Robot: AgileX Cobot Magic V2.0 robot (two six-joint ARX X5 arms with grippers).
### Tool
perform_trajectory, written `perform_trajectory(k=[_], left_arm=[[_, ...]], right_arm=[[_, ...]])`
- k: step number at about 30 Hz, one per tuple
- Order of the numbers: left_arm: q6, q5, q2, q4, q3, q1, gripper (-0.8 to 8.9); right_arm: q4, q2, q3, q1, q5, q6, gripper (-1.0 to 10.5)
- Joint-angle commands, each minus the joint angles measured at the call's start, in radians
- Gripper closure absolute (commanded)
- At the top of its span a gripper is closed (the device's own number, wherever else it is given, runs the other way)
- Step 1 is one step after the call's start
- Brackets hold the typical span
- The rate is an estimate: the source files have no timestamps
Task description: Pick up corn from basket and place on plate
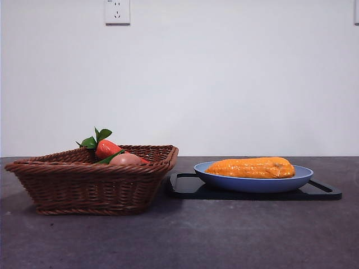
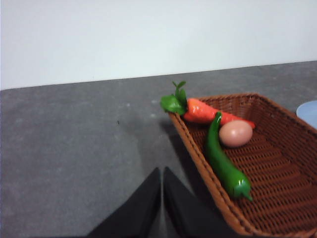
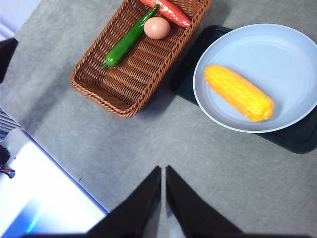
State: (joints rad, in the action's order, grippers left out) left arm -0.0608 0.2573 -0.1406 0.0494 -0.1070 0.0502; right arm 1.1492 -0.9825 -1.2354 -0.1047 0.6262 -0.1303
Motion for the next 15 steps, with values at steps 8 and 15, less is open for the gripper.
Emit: perform_trajectory(k=[8,15], left_arm=[[0.009,-0.005,0.085,0.036,0.082,0.003,8.06],[0.021,-0.007,0.138,0.122,0.104,0.003,8.06]], right_arm=[[-0.005,-0.008,-0.006,-0.002,0.003,-0.002,9.5],[-0.005,-0.008,-0.006,-0.002,0.003,-0.002,9.5]])
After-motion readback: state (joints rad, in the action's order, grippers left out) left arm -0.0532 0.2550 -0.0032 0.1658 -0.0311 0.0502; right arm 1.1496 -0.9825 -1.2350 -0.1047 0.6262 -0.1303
